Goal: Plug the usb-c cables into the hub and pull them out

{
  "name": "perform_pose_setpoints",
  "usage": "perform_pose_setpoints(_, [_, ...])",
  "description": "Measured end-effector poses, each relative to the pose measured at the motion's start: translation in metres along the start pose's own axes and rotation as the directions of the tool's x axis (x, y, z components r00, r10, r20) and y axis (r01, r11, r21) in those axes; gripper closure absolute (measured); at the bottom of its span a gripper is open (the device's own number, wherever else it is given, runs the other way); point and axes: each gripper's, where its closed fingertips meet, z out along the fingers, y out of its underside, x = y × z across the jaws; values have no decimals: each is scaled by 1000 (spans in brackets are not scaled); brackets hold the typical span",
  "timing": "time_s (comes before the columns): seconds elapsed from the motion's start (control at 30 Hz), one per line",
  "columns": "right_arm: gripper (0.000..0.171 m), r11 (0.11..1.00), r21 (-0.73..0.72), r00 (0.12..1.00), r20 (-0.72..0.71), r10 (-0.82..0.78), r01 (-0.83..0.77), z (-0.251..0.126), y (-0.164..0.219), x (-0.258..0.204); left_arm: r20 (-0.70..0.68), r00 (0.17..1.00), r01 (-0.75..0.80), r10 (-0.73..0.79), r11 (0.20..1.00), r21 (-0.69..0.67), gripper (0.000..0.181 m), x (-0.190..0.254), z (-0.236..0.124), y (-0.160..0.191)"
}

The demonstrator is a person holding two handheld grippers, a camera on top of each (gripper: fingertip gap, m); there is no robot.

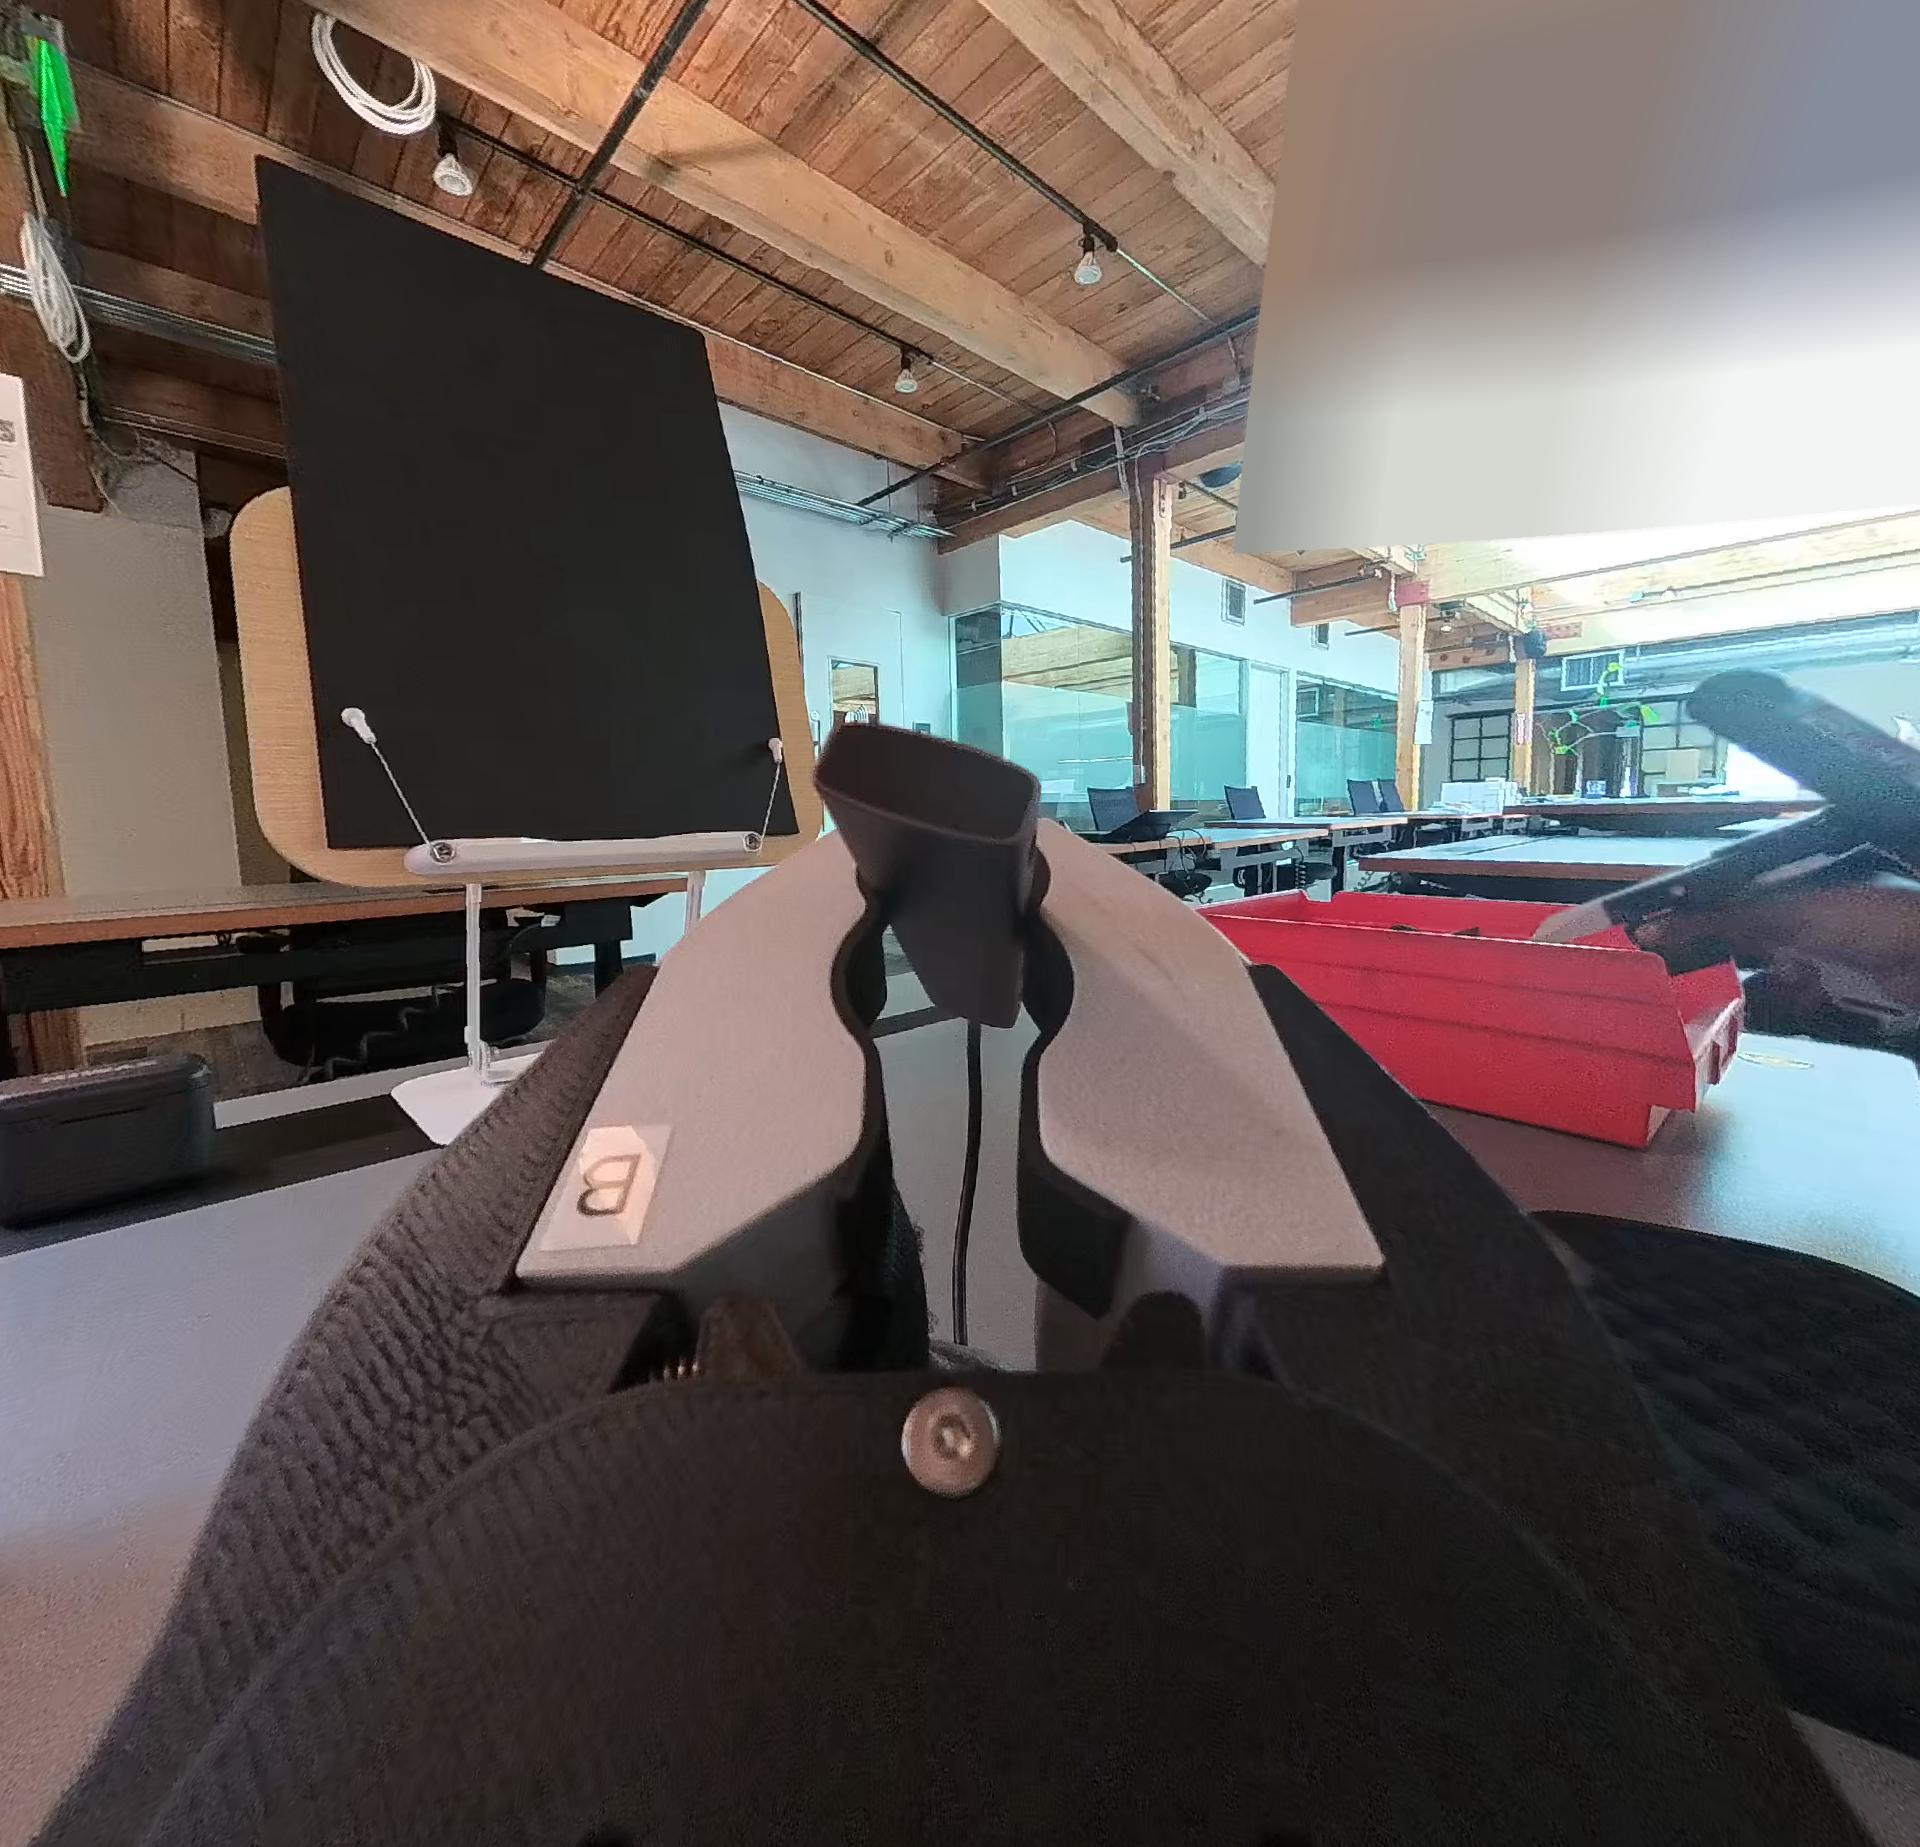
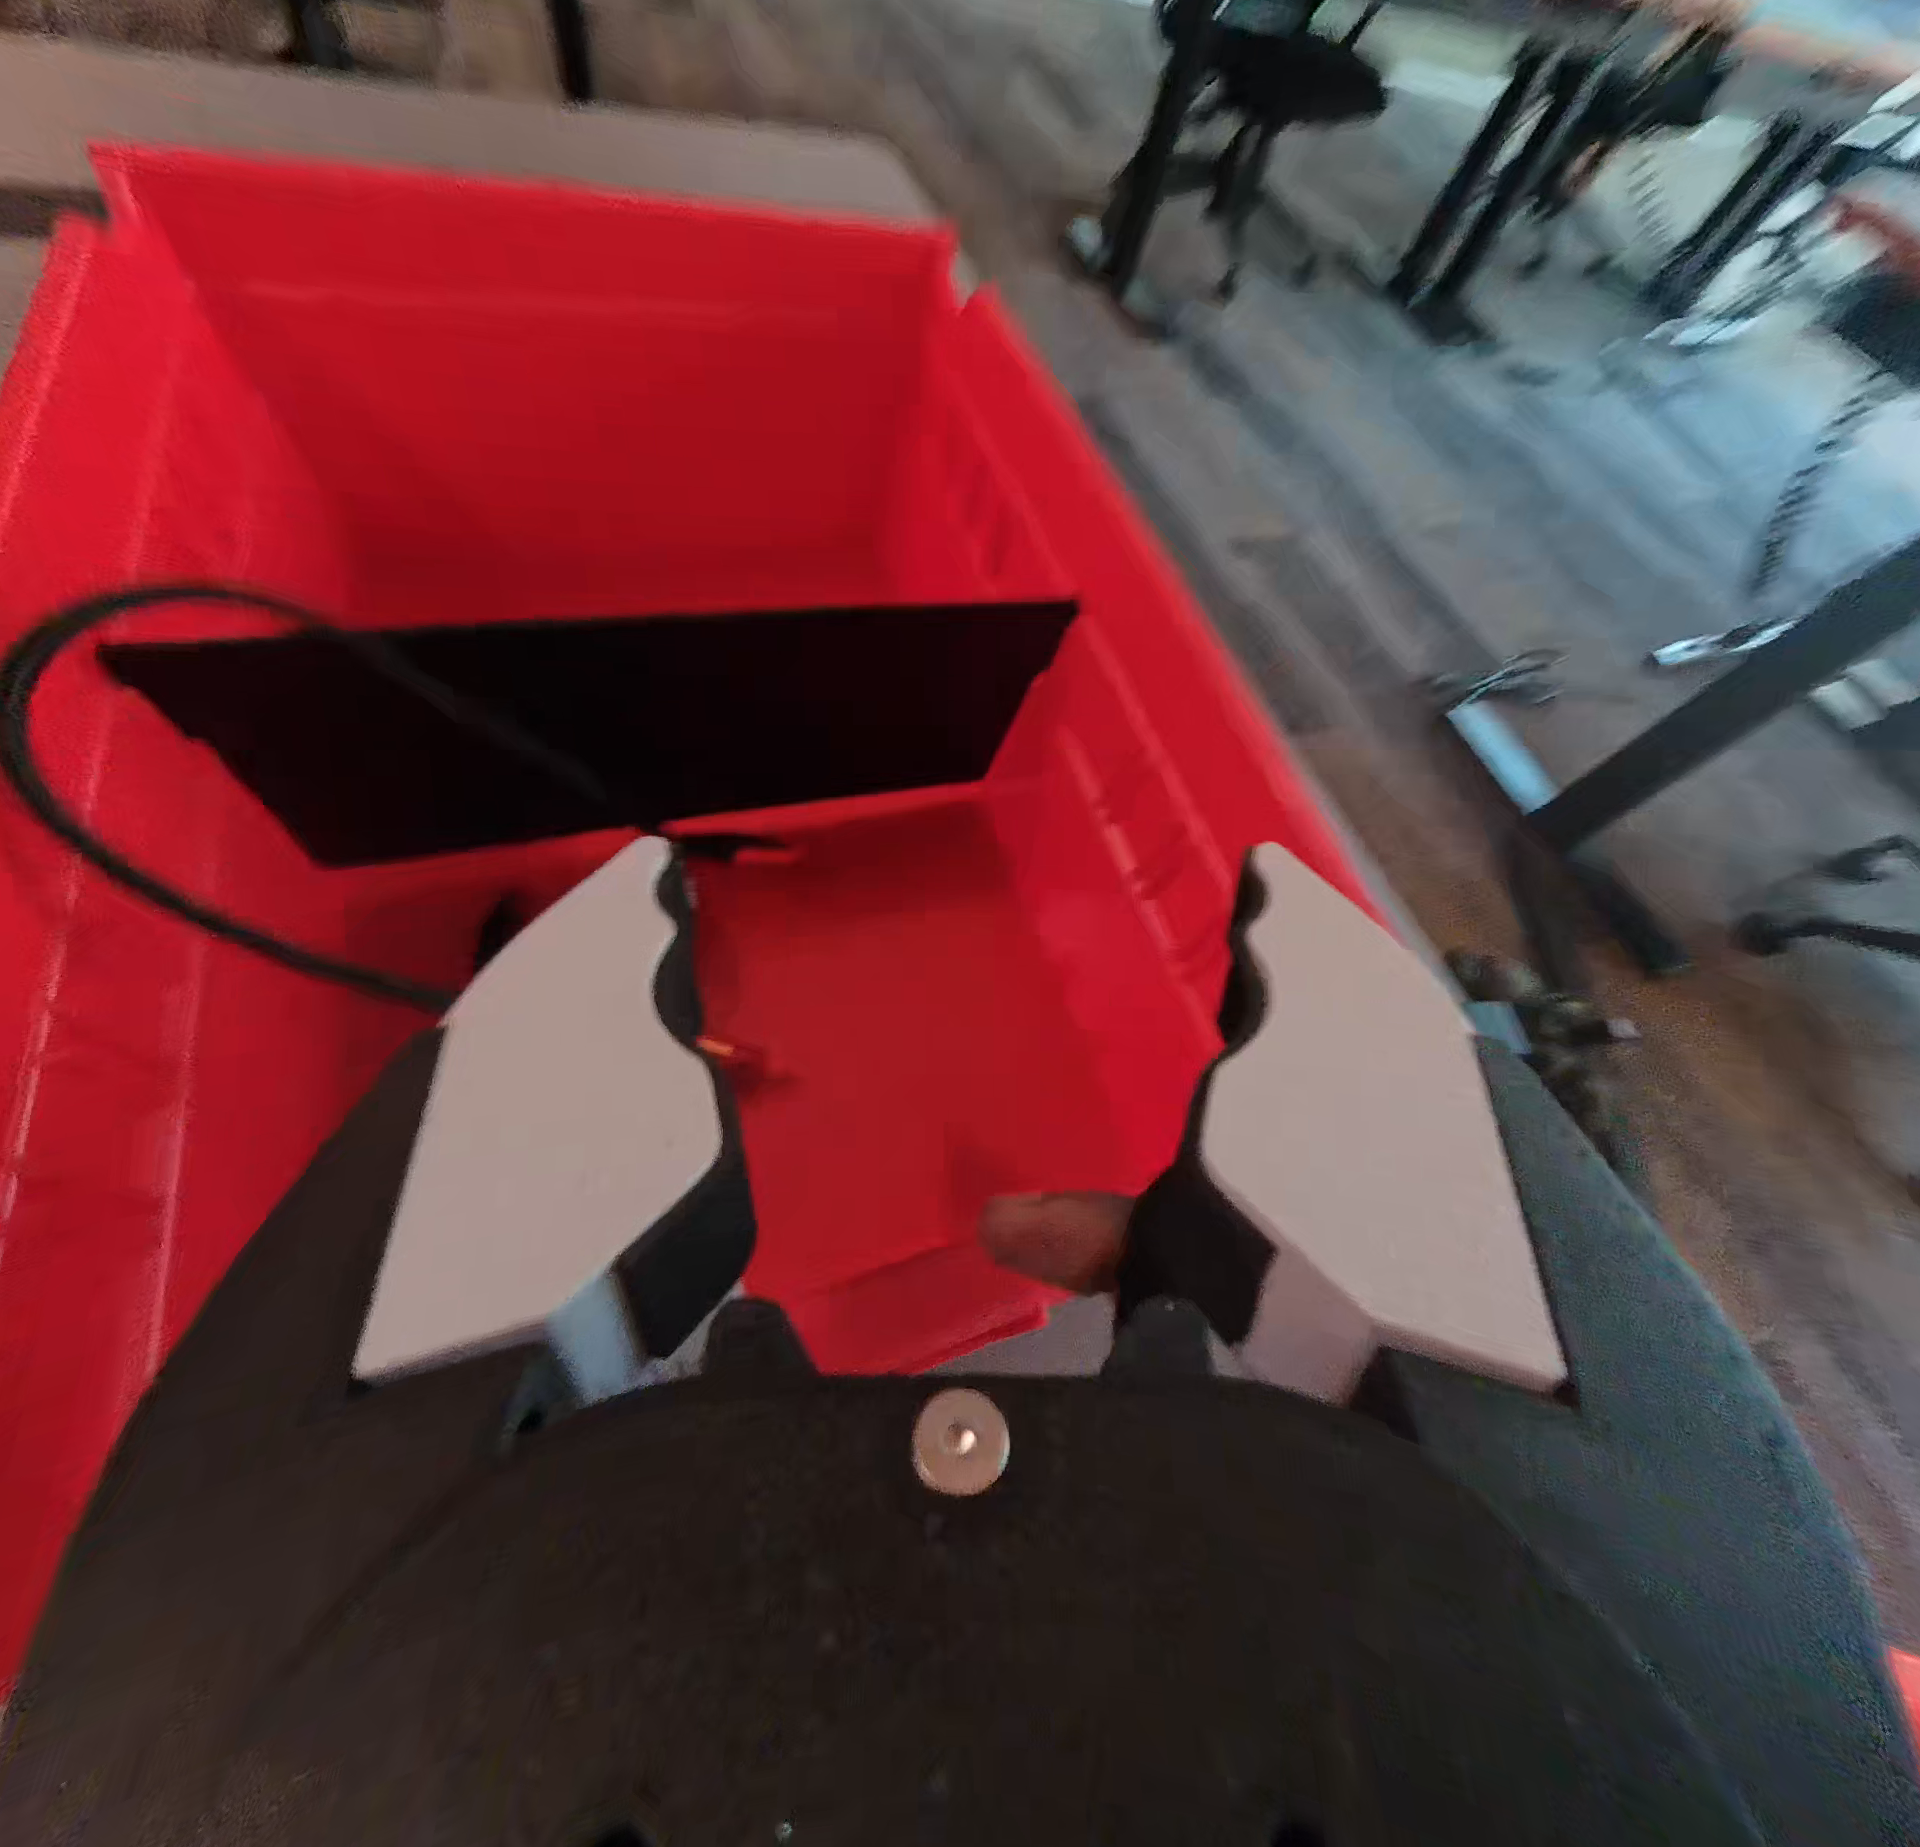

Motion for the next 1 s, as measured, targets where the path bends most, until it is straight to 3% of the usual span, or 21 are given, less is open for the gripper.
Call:
perform_pose_setpoints(0.1, [51, 986, 165, 992, -127, 22, -1, -24, -30, 14, -5, 1000, 2, -2, 1000, -6, 159, 1, 0, 1])
perform_pose_setpoints(0.17, [48, 937, 349, 988, -137, 73, -21, -49, -55, 10, -9, 1000, 5, -5, 1000, -10, 159, 2, 1, 2])
perform_pose_setpoints(0.27, [47, 735, 670, 984, -36, 175, -106, -104, -95, -15, -7, 1000, 2, -2, 1000, -22, 159, 2, 1, 4])
perform_pose_setpoints(0.33, [43, 578, 796, 980, 92, 178, -180, -142, -112, -42, -4, 1000, 2, -2, 1000, -29, 159, 2, 1, 5])
perform_pose_setpoints(0.43, [29, 480, 830, 956, 285, 72, -284, -175, -122, -96, -5, 1000, 7, -7, 1000, -31, 159, 2, 1, 5])
perform_pose_setpoints(0.53, [26, 469, 799, 885, 460, -73, -377, -194, -126, -158, -9, 1000, 19, -20, 999, -28, 159, 4, 0, 4])
perform_pose_setpoints(0.63, [26, 510, 742, 748, 613, -254, -435, -216, -121, -230, -15, 1000, 16, -16, 1000, -26, 159, 9, 1, 3])
perform_pose_setpoints(0.73, [26, 579, 723, 562, 675, -478, -377, -237, -99, -308, -30, 1000, 0, -1, 1000, -27, 159, 18, 2, 3])
perform_pose_setpoints(0.8, [29, 595, 748, 468, 655, -593, -293, -244, -79, -354, -38, 999, -10, 9, 999, -30, 159, 23, 3, 4])
perform_pose_setpoints(0.83, [33, 567, 785, 465, 611, -641, -250, -247, -72, -372, -45, 999, -14, 12, 999, -29, 159, 24, 3, 4])
perform_pose_setpoints(1.0, [44, 327, 944, 508, 266, -819, 33, -244, -47, -439, -74, 997, -14, 13, 1000, -17, 159, 34, 8, 6])
